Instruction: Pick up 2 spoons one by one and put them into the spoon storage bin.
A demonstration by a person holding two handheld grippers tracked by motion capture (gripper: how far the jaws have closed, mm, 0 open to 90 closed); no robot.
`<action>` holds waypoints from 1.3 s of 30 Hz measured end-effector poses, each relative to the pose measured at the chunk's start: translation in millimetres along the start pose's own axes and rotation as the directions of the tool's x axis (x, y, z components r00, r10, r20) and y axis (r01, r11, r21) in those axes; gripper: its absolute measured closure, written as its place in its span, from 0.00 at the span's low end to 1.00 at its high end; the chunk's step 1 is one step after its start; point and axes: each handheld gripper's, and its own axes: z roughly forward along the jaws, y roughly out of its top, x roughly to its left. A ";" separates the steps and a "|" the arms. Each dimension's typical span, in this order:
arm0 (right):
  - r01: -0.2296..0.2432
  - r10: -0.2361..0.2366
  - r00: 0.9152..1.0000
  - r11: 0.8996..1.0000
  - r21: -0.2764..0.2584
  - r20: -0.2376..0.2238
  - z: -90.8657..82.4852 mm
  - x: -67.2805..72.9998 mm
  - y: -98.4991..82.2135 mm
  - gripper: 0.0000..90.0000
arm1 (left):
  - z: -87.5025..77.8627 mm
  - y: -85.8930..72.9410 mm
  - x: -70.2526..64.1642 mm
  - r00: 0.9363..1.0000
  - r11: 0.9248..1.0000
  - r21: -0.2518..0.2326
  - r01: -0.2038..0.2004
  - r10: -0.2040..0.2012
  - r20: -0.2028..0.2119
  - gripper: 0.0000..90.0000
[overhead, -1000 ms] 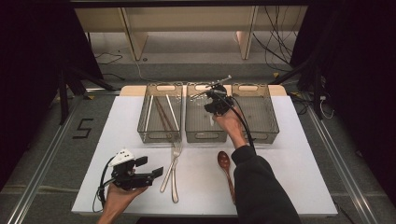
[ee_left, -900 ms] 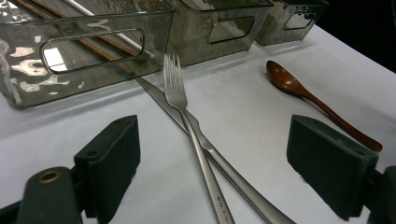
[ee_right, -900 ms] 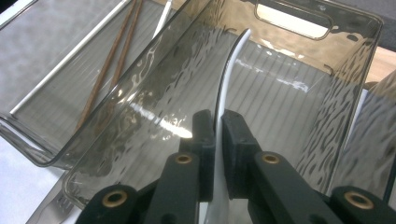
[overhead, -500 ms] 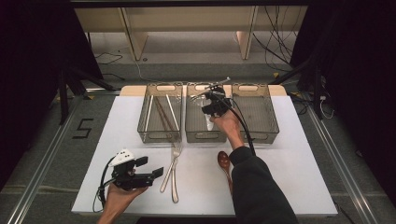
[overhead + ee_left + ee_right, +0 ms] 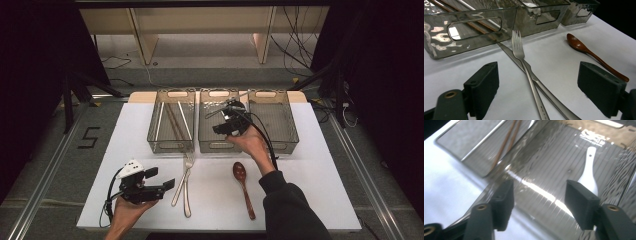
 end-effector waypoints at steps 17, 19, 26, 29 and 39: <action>0.082 -0.080 0.996 0.993 0.081 -0.030 -35.8 27.4 -68.8 0.34 | -0.1 0.4 -0.7 1.000 1.000 0.006 -0.007 0.007 0.004 0.19; 0.076 -0.074 0.997 0.992 0.100 -0.030 -35.4 26.3 -79.1 0.34 | -0.2 0.5 -0.9 1.000 1.000 0.007 -0.009 0.009 0.003 0.19; 0.044 -0.041 0.999 0.993 0.109 -0.030 -37.0 21.9 -105.4 0.34 | -0.1 0.8 -1.9 1.000 1.000 -0.004 -0.014 0.014 0.004 0.19; 0.042 -0.039 0.999 0.992 0.119 -0.025 -37.8 22.1 -111.6 0.34 | -0.3 0.8 -2.3 1.000 1.000 -0.007 -0.017 0.017 0.006 0.19; 0.027 -0.025 1.000 0.987 0.161 -0.015 -36.0 19.7 -128.7 0.34 | -0.8 0.8 -2.3 1.000 1.000 -0.013 -0.025 0.025 0.009 0.19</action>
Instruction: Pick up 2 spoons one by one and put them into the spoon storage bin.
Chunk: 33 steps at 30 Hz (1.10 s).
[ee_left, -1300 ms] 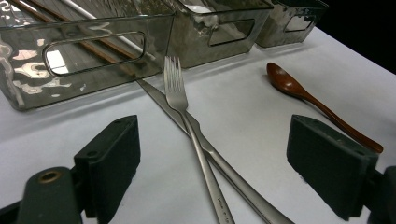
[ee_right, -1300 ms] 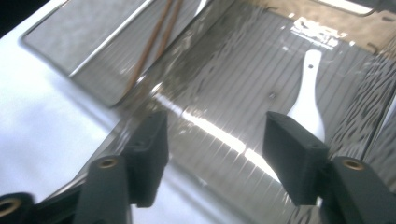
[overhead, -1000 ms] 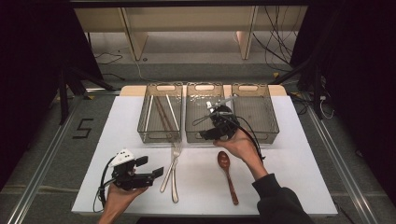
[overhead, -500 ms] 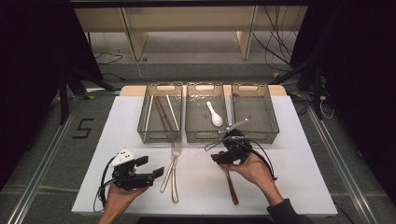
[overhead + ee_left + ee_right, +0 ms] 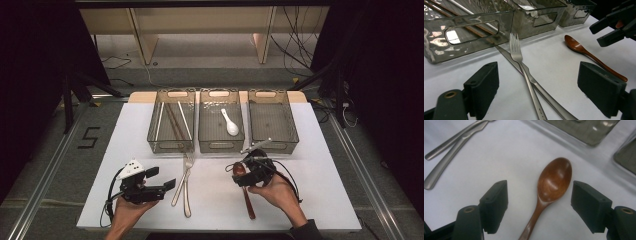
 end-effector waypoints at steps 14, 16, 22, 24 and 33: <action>-0.006 0.004 1.000 0.998 0.062 0.020 7.6 0.2 -9.4 0.36 | -0.3 0.0 -0.2 1.000 1.000 -0.008 -0.003 0.003 -0.001 0.19; 0.004 -0.006 1.000 0.997 0.079 0.025 9.5 0.6 -10.3 0.37 | -0.3 0.1 -0.3 1.000 1.000 -0.008 -0.003 0.003 -0.002 0.19; 0.011 -0.014 1.000 0.992 0.122 0.028 16.6 1.2 -13.1 0.42 | -0.3 0.0 -0.5 1.000 1.000 -0.008 -0.005 0.005 0.000 0.19; 0.015 -0.019 0.999 0.990 0.137 0.032 18.6 1.8 -13.8 0.43 | -0.2 0.0 -0.5 1.000 1.000 -0.008 -0.005 0.005 0.000 0.19; 0.039 -0.046 0.999 0.980 0.196 0.028 28.3 5.2 -17.3 0.55 | -0.4 0.0 -0.5 1.000 1.000 -0.009 -0.005 0.005 0.001 0.19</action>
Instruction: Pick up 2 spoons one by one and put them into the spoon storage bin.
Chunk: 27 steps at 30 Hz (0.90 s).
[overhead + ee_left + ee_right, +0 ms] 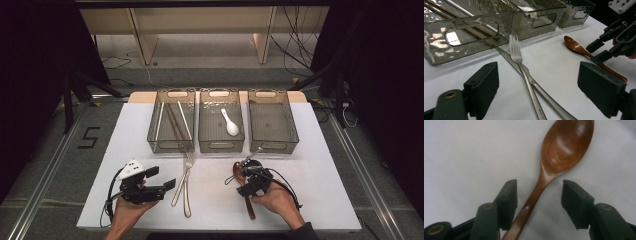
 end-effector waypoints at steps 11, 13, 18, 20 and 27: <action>0.039 -0.040 0.999 0.999 0.029 0.036 1.3 2.1 -0.9 0.72 | 0.2 0.0 -0.2 1.000 1.000 0.003 -0.004 0.004 0.001 0.19; 0.044 -0.046 0.998 0.999 0.031 0.038 1.1 2.3 -1.0 0.75 | 0.3 0.0 -0.4 1.000 1.000 0.003 -0.004 0.004 0.001 0.19; 0.057 -0.058 0.998 0.998 0.033 0.035 0.8 2.2 -1.2 0.84 | 0.5 0.1 -0.6 1.000 1.000 0.006 -0.007 0.007 0.001 0.19; 0.063 -0.064 0.997 0.998 0.030 0.031 0.8 1.4 -1.4 0.87 | 0.7 0.0 -0.7 1.000 1.000 0.005 -0.007 0.007 0.000 0.19; 0.077 -0.078 0.997 0.997 0.024 0.028 0.5 0.6 -2.0 0.91 | 1.0 0.1 -1.2 1.000 1.000 0.003 -0.006 0.006 0.002 0.19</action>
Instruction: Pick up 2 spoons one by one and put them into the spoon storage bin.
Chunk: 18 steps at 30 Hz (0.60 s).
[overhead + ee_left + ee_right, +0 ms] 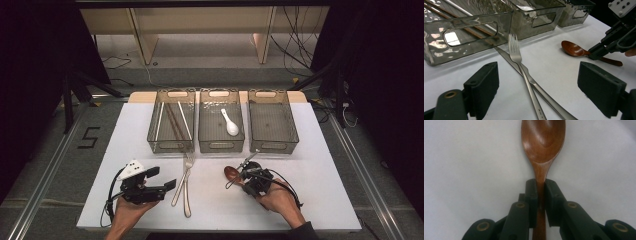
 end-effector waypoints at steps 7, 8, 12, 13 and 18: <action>0.019 -0.020 1.000 0.999 -0.044 -0.023 -7.3 -0.5 1.6 0.92 | -0.6 -0.1 0.1 1.000 1.000 -0.007 -0.003 0.003 -0.002 0.19; 0.021 -0.022 0.999 0.998 -0.055 -0.023 -9.7 -0.6 2.1 0.92 | -0.7 -0.1 0.0 1.000 1.000 -0.009 -0.003 0.003 -0.002 0.19; 0.024 -0.027 0.999 0.995 -0.101 -0.029 -20.0 -2.3 4.4 0.92 | -1.0 -0.1 -0.4 1.000 1.000 -0.013 -0.006 0.006 -0.002 0.19; 0.022 -0.026 0.999 0.993 -0.113 -0.027 -22.4 -2.4 5.2 0.92 | -1.0 -0.1 -0.4 1.000 1.000 -0.014 -0.007 0.007 -0.001 0.19; 0.016 -0.021 0.999 0.986 -0.166 -0.026 -34.7 -6.6 13.8 0.92 | -0.9 0.1 -1.4 1.000 1.000 -0.017 -0.019 0.019 0.000 0.19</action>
